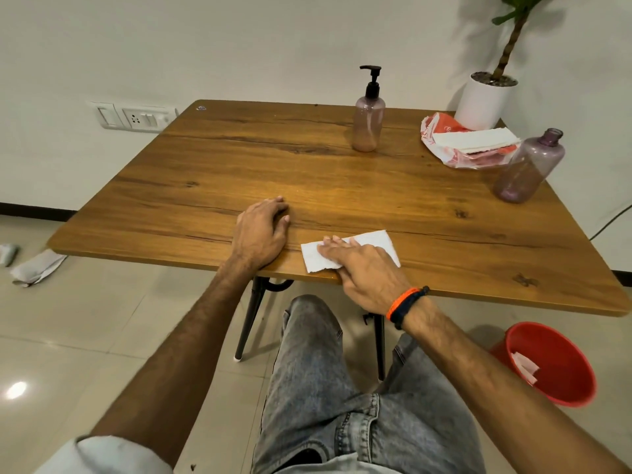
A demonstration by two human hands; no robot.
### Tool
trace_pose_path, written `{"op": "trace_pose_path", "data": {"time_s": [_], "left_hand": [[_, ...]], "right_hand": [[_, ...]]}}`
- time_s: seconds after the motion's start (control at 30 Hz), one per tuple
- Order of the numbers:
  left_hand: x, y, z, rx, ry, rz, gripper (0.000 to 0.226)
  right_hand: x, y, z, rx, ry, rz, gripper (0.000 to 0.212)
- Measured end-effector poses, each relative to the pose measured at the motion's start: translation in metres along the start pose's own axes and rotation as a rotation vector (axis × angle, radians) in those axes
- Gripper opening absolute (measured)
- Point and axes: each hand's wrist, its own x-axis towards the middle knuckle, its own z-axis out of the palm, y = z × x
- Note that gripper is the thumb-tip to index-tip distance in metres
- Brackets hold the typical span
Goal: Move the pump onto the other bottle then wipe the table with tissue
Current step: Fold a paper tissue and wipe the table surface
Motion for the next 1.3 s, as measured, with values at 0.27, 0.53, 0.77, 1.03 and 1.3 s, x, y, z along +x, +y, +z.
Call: {"op": "trace_pose_path", "data": {"time_s": [0.27,0.53,0.77,1.03,1.3], "left_hand": [[-0.005,-0.002,0.000,-0.020,0.017,0.013,0.038],[-0.007,0.000,-0.001,-0.025,0.014,0.016,0.038],[-0.008,0.003,-0.003,-0.023,0.013,0.008,0.037],[-0.007,0.001,-0.002,-0.006,0.024,0.004,0.037],[-0.007,0.000,-0.005,-0.016,0.007,0.013,0.038]], "right_hand": [[-0.044,-0.004,0.001,0.064,-0.044,-0.165,0.066],[-0.033,0.001,-0.033,0.545,0.171,-0.014,0.033],[0.019,0.009,-0.030,0.119,0.112,0.080,0.050],[-0.013,-0.001,0.000,-0.027,-0.027,-0.097,0.067],[-0.039,-0.003,-0.031,0.486,-0.008,-0.056,0.052]]}}
